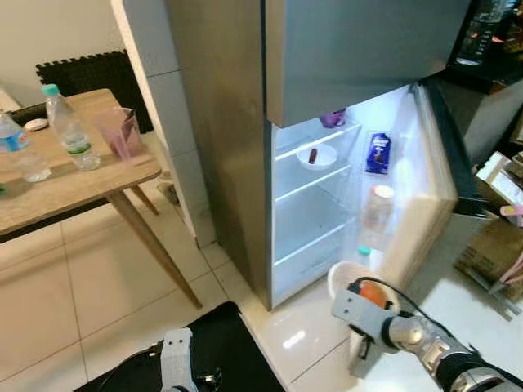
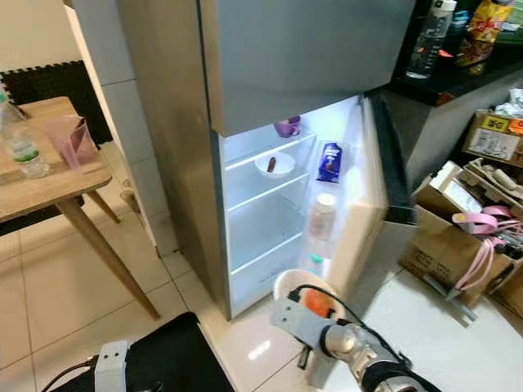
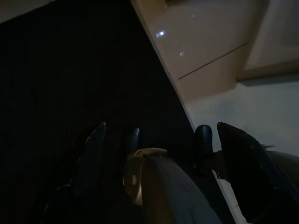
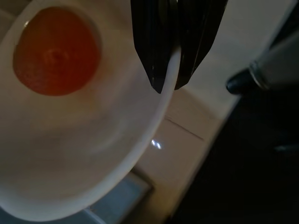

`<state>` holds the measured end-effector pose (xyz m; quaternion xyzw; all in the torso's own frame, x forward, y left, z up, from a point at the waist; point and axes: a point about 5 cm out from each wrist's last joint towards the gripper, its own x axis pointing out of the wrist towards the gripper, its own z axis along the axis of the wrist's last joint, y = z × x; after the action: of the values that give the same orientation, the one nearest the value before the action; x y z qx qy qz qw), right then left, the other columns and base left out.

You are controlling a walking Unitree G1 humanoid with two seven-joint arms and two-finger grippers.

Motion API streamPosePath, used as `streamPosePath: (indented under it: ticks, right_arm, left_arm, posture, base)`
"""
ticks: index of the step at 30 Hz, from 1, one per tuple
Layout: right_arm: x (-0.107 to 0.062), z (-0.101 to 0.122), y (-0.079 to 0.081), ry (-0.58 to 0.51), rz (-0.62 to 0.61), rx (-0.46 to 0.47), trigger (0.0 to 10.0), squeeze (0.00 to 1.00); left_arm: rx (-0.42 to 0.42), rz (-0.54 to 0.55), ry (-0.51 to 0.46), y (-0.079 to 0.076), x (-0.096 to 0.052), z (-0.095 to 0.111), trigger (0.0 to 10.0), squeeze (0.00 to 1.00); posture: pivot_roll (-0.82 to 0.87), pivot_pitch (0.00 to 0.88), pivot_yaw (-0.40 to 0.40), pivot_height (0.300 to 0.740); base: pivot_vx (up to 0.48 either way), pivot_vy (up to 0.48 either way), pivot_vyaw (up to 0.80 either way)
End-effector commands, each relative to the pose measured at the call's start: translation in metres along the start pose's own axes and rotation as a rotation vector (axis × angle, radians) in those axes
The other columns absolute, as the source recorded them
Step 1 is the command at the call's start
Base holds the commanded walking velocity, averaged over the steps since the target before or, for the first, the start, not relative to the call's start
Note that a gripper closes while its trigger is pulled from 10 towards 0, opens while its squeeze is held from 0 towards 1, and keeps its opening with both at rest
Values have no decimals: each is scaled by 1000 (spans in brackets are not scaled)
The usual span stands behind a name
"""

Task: Restocking fridge

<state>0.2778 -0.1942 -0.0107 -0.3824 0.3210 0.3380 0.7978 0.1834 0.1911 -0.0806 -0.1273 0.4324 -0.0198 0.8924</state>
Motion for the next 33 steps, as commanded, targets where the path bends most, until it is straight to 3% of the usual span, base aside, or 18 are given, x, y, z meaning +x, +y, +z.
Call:
streamPosePath:
  ticks: [1,10,16,20,21,25,33]
  right_arm:
    - [-10,-16,-18,62,-119,39,10000,0]
    - [-41,-67,-45,263,-359,176,10000,0]
    - [-48,-82,-42,309,-378,177,10000,0]
    - [-33,-74,-17,265,-307,170,10000,0]
    - [-33,-74,-17,265,-307,170,10000,0]
    - [-20,-76,24,275,-247,182,10000,0]
    - [-24,-98,65,373,-249,249,10000,0]
  left_arm:
    - [6,-10,18,-5,1,-4,10000,0]
    - [9,-10,23,-3,0,-6,10000,0]
    - [10,-10,26,-3,0,-7,10000,0]
    - [12,-14,28,-4,0,-7,10000,0]
    - [12,-14,28,-4,0,-7,10000,0]
    - [15,-23,27,-7,1,-7,10000,0]
    - [18,-24,29,-8,1,-7,10000,0]
  posture:
    - [-79,0,-33,740]
    - [-78,0,-33,740]
    - [-81,0,-30,740]
    - [-85,0,-30,740]
    - [-85,0,-30,740]
    - [-86,2,-29,740]
    - [-88,0,-26,740]
  base:
    - [0,0,0]
    - [0,0,0]
    - [0,0,0]
    - [0,0,0]
    - [0,0,0]
    - [0,0,0]
    - [0,0,0]
